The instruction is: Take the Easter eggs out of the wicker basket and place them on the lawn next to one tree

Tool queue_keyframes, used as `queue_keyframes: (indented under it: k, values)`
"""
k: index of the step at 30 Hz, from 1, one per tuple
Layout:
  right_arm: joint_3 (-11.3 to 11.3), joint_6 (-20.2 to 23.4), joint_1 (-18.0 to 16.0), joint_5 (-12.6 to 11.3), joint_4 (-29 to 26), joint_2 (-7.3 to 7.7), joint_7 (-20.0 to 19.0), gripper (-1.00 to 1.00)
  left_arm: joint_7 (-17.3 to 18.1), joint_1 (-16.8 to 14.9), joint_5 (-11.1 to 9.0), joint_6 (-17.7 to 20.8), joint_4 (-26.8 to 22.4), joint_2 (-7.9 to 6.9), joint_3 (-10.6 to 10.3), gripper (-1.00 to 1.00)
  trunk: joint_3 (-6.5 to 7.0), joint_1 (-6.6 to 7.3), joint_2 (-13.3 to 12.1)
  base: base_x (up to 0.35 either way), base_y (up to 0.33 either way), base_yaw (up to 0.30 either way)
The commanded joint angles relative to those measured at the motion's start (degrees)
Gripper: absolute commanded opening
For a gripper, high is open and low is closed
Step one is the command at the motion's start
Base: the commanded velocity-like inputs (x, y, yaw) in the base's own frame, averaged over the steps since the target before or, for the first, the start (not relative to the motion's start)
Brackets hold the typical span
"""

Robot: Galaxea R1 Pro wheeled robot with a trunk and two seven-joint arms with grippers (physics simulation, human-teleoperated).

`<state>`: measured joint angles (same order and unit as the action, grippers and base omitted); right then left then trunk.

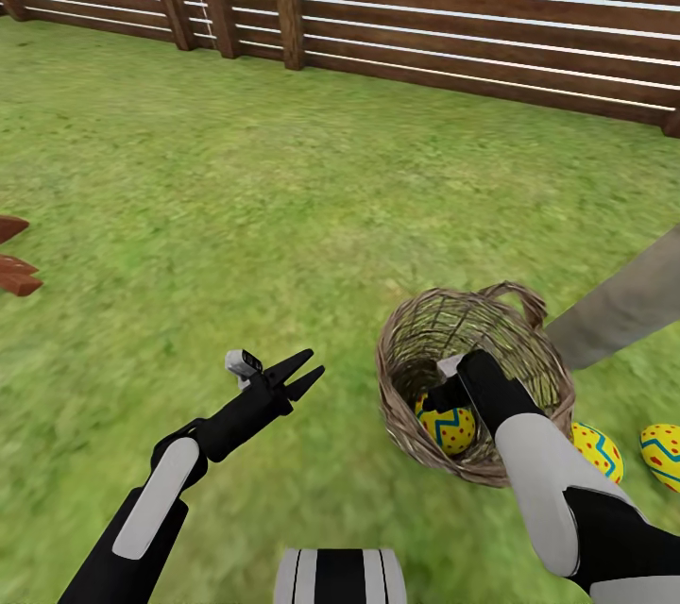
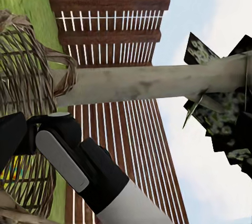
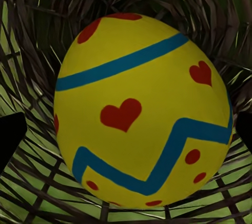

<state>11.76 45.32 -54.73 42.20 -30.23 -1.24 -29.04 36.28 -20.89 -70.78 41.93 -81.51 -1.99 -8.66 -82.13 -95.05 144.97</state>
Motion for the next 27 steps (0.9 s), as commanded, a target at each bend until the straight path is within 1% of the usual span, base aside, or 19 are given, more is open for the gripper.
queue_keyframes:
  k: [1, 6, 7, 9, 11, 12, 13, 16, 19, 22, 25, 27]
  values:
    - [0.5, 0.1, 0.0, 0.6, -0.1, -0.08, -0.5, 1.00, -0.1, 0.0, -0.4, 0.3, 0.0, -0.04, 0.0, 1.00, -0.04, 0.01, 0.0, 0.000, 0.000, 0.000]
    - [0.5, 0.1, 0.0, 0.6, -0.2, -0.08, -0.4, 1.00, -0.1, 0.0, -0.4, 0.3, 0.0, -0.03, -0.1, 1.00, -1.14, -0.12, 0.1, 0.000, 0.000, 0.000]
    - [0.5, 0.1, 0.0, 0.6, -0.2, -0.08, -0.4, 1.00, -0.1, 0.0, -0.4, 0.3, 0.0, -0.03, -0.1, 1.00, -1.14, -0.12, 0.1, 0.000, 0.000, 0.000]
    - [0.5, 0.1, 0.0, 0.6, -0.2, -0.11, 0.5, 1.00, -0.1, 0.0, -0.4, 0.3, 0.0, -0.03, -0.1, 1.00, -1.14, -0.12, 0.1, 0.000, 0.000, 0.000]
    - [0.5, 0.1, 0.0, 0.5, -0.2, -0.19, 2.6, 1.00, -0.1, 0.0, -0.4, 0.3, 0.0, -0.03, -0.1, 1.00, -1.14, -0.12, 0.1, 0.000, 0.000, 0.000]
    - [0.5, 0.1, 0.0, 0.3, -0.1, -0.24, 4.0, 1.00, -0.1, 0.0, -0.4, 0.3, 0.0, -0.03, -0.2, 1.00, -1.37, -0.14, 0.1, 0.000, 0.000, 0.000]
    - [0.5, 0.1, 0.0, 0.2, 0.0, -0.25, 4.2, 1.00, -0.1, 0.0, -0.4, 0.3, 0.0, -0.03, -0.1, 1.00, -1.37, -0.14, 0.1, 0.000, 0.000, 0.000]
    - [0.5, 0.1, 0.0, 0.0, 0.2, -0.26, 4.4, 1.00, -0.1, 0.0, -0.5, 0.3, 0.0, -0.03, -0.1, 1.00, -1.37, -0.14, 0.1, 0.000, 0.000, 0.000]
    - [0.5, 0.1, 0.0, -0.1, 0.2, -0.26, 4.5, 1.00, -0.1, 0.0, -0.4, 0.3, 0.0, -0.03, -0.1, 1.00, -2.03, -0.22, 0.1, 0.000, 0.000, 0.000]
    - [0.5, 0.1, 0.0, -0.2, 0.3, -0.26, 4.5, 1.00, -0.1, 0.0, -0.4, 0.3, 0.0, -0.03, -0.1, 1.00, -2.03, -0.22, 0.1, 0.000, 0.000, 0.000]
    - [0.5, 0.1, 0.0, -0.2, 0.3, -0.26, 4.4, 1.00, -0.1, 0.0, -0.4, 0.3, 0.0, -0.03, -0.1, 1.00, -2.70, -0.30, 0.2, 0.000, 0.000, 0.000]
    - [0.5, 0.0, 0.0, -0.2, 0.3, -0.26, 4.3, 1.00, -0.1, 0.0, -0.5, 0.3, 0.0, -0.04, -0.1, 1.00, -2.70, -0.30, 0.2, 0.000, 0.000, 0.000]
